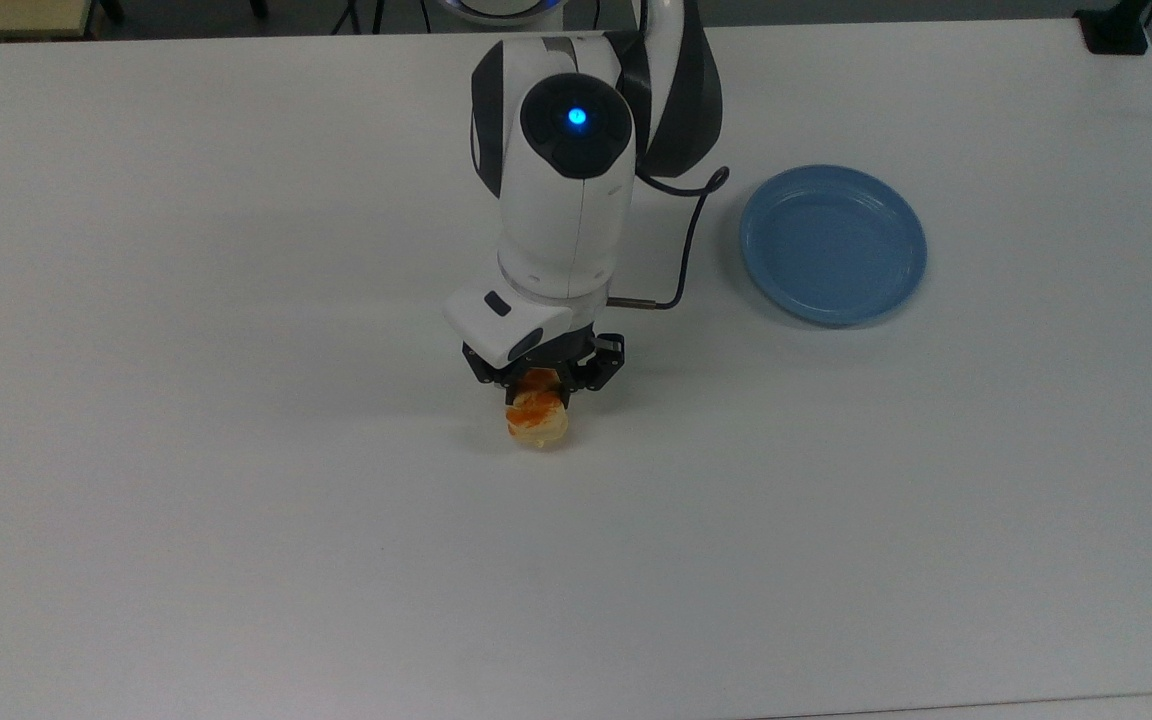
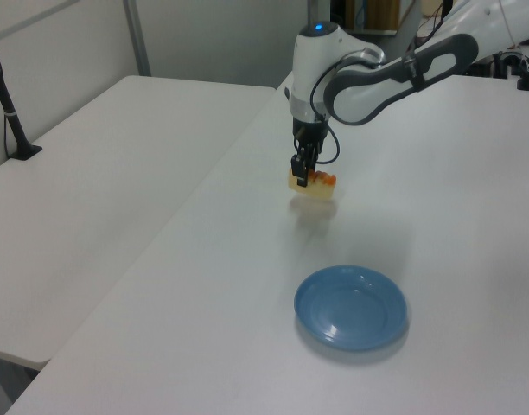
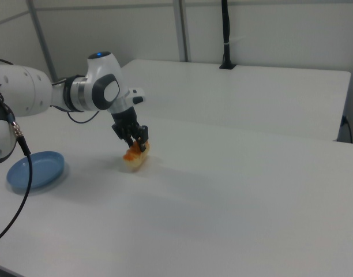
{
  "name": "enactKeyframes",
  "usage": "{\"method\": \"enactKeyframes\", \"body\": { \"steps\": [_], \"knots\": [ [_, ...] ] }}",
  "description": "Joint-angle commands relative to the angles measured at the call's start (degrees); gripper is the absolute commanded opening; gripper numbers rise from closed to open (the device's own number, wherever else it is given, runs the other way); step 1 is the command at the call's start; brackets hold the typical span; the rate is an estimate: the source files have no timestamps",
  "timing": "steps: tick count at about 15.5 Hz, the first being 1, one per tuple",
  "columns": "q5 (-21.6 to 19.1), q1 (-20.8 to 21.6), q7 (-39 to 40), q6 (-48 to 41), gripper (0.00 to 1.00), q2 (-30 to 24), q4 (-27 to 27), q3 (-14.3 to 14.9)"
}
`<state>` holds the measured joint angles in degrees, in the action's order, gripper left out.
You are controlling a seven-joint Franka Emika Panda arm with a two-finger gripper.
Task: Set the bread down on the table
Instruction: 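Lower the bread roll onto the table and open the gripper, then raise the open gripper up away from the bread roll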
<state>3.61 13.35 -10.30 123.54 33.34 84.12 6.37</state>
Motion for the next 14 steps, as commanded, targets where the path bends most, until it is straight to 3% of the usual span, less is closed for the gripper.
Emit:
{"method": "enactKeyframes", "body": {
  "steps": [1,2,3,7,14],
  "knots": [
    [1.0,-0.2,0.0,1.5,0.63,2.2,-1.4,-0.4],
    [0.6,-0.3,-0.7,1.6,0.93,1.8,-1.4,-0.4],
    [0.9,-0.3,-2.0,1.5,1.00,1.2,-1.4,-0.4],
    [0.0,-1.2,-3.1,0.2,1.00,-4.7,-0.7,-0.4],
    [-2.3,-7.1,-3.1,-25.4,1.00,-23.6,0.2,-0.3]
  ]
}}
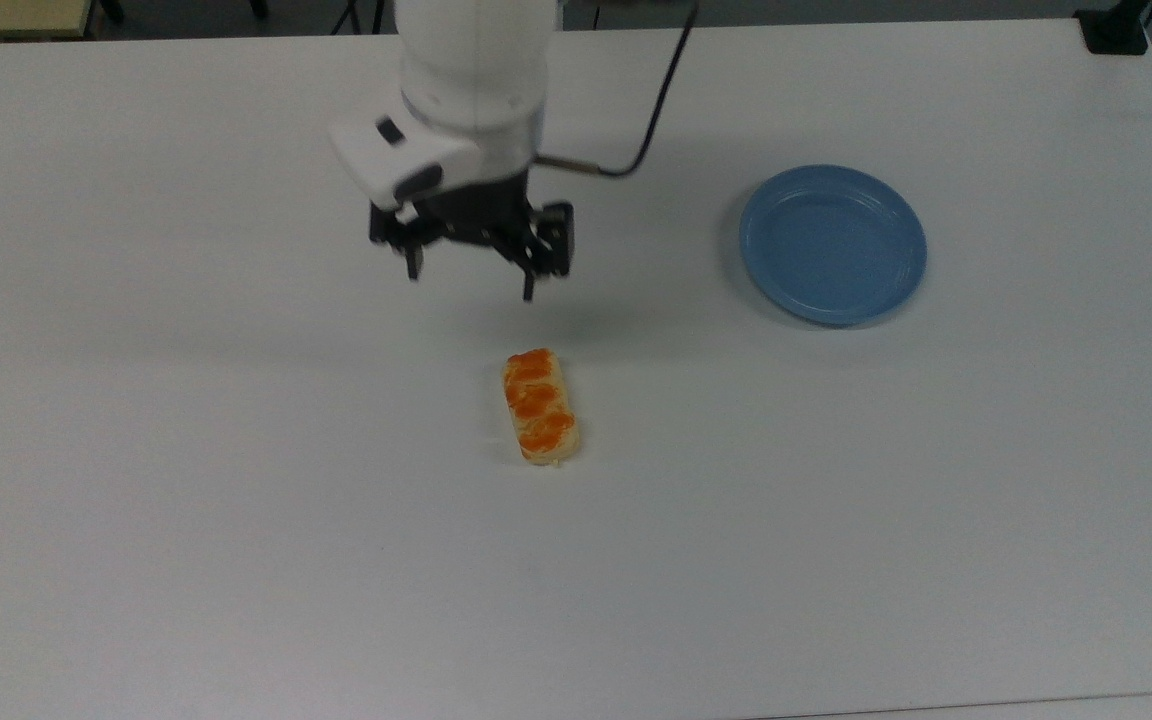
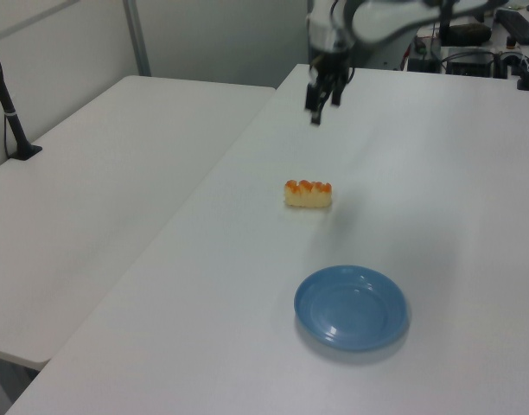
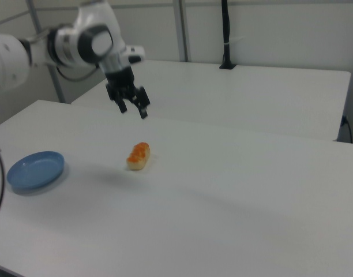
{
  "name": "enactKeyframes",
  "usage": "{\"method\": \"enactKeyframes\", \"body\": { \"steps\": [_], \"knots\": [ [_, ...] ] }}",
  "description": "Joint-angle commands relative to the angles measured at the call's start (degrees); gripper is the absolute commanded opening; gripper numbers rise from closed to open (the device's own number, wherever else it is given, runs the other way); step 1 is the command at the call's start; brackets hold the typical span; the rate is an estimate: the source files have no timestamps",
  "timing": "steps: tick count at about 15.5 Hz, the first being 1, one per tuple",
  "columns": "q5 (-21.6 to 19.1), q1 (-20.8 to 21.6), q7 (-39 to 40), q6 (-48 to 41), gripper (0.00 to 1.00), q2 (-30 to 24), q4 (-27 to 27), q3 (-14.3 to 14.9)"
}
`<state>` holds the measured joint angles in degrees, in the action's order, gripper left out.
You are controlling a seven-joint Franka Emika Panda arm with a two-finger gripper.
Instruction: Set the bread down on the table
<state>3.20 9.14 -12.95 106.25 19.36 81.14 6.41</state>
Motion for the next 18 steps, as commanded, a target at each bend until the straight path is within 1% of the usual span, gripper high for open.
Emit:
{"method": "enactKeyframes", "body": {
  "steps": [1,2,3,5,7,8,10,12,14,18],
  "knots": [
    [-3.4,-4.6,0.2,-9.7,1.00,-12.0,3.1,-0.3],
    [-5.1,-6.1,1.6,-11.0,1.00,-14.6,3.2,-0.3],
    [-5.8,-7.0,3.3,-12.2,1.00,-17.1,3.4,0.2],
    [-5.8,-7.2,5.2,-14.6,1.00,-21.3,4.7,1.4],
    [-5.3,-7.0,5.4,-14.7,1.00,-24.7,7.5,2.0],
    [-5.5,-6.8,6.1,-14.6,1.00,-25.9,8.9,2.9],
    [-5.5,-7.2,9.4,-14.6,1.00,-26.6,10.2,3.2],
    [-5.5,-7.6,12.4,-13.0,1.00,-25.8,10.0,3.2],
    [-6.3,-9.6,17.3,-11.5,1.00,-25.2,10.1,3.1],
    [-6.4,-9.8,18.0,-11.5,1.00,-24.3,9.8,3.1]
  ]
}}
